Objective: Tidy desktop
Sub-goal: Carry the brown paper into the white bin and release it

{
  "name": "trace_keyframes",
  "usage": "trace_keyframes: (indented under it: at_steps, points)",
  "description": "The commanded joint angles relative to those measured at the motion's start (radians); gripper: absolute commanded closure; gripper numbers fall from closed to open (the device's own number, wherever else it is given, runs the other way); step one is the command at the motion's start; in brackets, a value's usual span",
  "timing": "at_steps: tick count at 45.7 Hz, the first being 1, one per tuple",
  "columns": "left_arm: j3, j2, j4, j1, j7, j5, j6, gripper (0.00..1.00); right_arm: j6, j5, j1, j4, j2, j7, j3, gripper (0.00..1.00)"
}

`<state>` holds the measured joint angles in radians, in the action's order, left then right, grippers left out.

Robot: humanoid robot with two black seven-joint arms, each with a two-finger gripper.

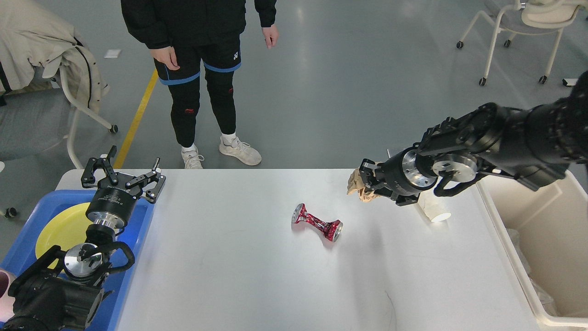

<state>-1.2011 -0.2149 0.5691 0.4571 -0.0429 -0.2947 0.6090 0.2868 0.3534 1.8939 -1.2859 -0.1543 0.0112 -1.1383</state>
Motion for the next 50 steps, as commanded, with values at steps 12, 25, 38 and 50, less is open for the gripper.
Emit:
trace_keyframes:
  at_steps: [12, 25, 38, 50]
  points:
    - [0.0, -0.001, 0.0, 0.0, 0.0, 0.0, 0.0, 0.03, 0.42, -0.275, 0.338, -0.085, -0.284, 0.006, -0.041, 1.0]
    - [0.0, 0.0, 0.0, 0.0, 0.0, 0.0, 0.0, 0.03, 0.454, -0.381, 0.628, -0.401, -0.373, -0.025, -0.086, 1.0]
    - [0.0, -0.001, 0.0, 0.0, 0.0, 0.0, 0.0, 0.03, 0.382, -0.428, 0.562, -0.34, -0.37, -0.027, -0.196, 1.0]
    - [0.0, 0.0, 0.0, 0.0, 0.0, 0.0, 0.0, 0.03, 0.189, -0.452, 0.171, 0.022, -0.386, -0.016, -0.328, 1.0]
